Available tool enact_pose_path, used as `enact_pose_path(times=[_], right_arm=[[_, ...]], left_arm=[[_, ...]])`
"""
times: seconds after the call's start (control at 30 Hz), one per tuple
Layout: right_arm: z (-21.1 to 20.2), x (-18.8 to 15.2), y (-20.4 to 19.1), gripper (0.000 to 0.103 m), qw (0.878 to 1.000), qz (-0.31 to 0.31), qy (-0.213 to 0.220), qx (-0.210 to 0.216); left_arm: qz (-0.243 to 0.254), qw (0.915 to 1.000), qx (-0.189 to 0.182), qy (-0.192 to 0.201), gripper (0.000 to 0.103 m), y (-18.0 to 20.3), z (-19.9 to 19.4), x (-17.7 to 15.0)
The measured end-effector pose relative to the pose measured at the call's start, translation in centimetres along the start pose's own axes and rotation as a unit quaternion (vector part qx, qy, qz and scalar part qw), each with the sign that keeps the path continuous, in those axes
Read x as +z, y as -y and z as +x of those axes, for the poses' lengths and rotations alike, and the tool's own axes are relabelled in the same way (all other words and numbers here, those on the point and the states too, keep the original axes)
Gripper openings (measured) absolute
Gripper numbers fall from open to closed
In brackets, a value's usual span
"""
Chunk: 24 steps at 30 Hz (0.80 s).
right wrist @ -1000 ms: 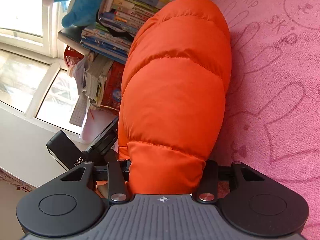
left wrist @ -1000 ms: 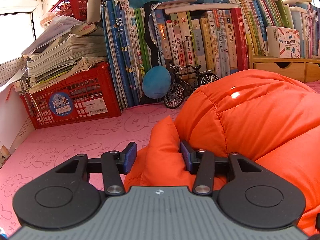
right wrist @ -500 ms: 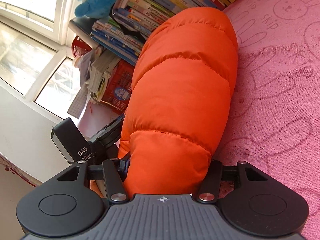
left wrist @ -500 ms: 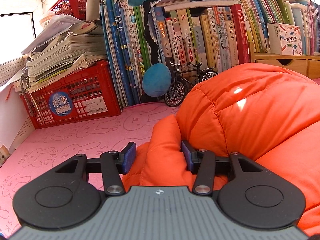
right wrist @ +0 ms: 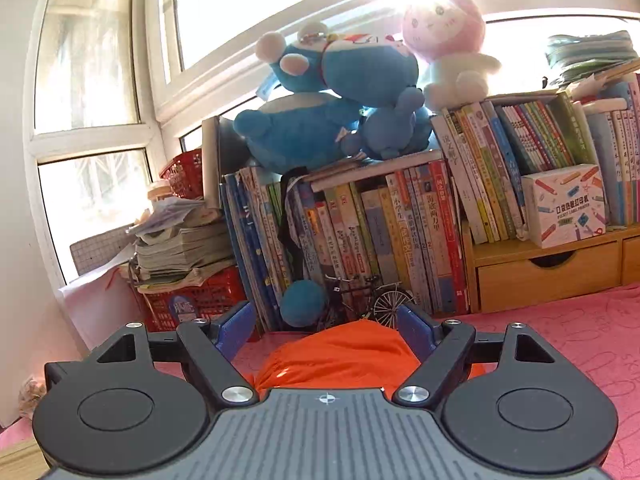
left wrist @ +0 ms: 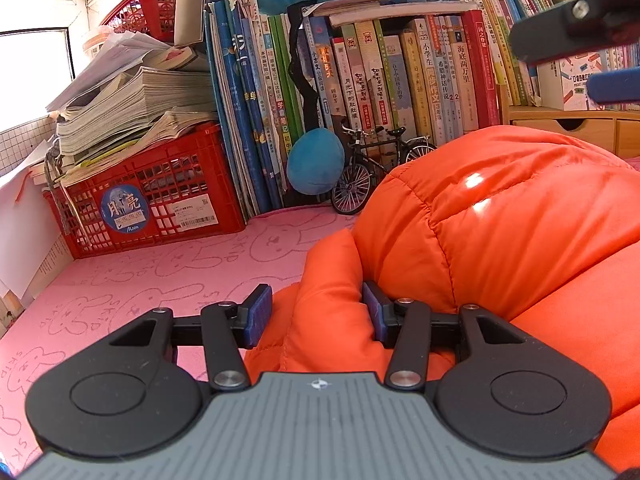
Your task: Fold clothes
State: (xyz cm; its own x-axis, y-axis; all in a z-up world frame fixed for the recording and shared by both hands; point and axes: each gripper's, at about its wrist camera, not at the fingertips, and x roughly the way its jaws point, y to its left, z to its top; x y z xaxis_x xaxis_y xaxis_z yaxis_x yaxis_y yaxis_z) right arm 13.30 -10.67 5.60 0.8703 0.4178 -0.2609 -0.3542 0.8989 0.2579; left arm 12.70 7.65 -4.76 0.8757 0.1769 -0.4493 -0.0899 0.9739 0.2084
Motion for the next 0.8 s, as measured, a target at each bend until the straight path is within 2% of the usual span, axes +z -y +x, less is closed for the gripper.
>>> enact_pose_path(times=[0.17,0.3,0.4,0.47,0.53,0.63,0.8], right_arm=[[6.0,-1.9,0.2,0.074,0.995,-0.025,-0.092,-0.041],[7.3,-4.0,-0.2,0.076,0.986,-0.095,-0.119,-0.07],[8.2,-5.3,-1.2,0.076,0.973,-0.158,-0.144,-0.09],[8.7,-5.8,-1.7,0.076,0.967,-0.176,-0.158,-0.097],[9.3,-6.2,-1.8,0.076,0.964,-0.181,-0.168,-0.099],[9.8,-6.6,-1.4,0.077,0.967,-0.169,-0.165,-0.095],[9.2,-6.2,-1.0,0.077,0.973,-0.155,-0.149,-0.088]], left_arm=[[-0.014,0.9998,-0.013,-0.002,0.048,-0.5,-0.1,-0.1],[-0.028,0.9992,-0.028,-0.008,0.049,-0.9,0.1,-0.1],[-0.023,0.9994,-0.022,-0.013,0.049,-0.7,0.1,-0.1],[-0.015,0.9997,-0.014,-0.016,0.049,-0.5,0.2,-0.1],[-0.012,0.9996,-0.012,-0.022,0.049,-0.4,0.4,-0.1],[-0.011,0.9993,-0.014,-0.032,0.049,-0.4,0.8,0.0],[0.001,0.9997,-0.012,-0.019,0.05,-0.5,0.3,0.0]])
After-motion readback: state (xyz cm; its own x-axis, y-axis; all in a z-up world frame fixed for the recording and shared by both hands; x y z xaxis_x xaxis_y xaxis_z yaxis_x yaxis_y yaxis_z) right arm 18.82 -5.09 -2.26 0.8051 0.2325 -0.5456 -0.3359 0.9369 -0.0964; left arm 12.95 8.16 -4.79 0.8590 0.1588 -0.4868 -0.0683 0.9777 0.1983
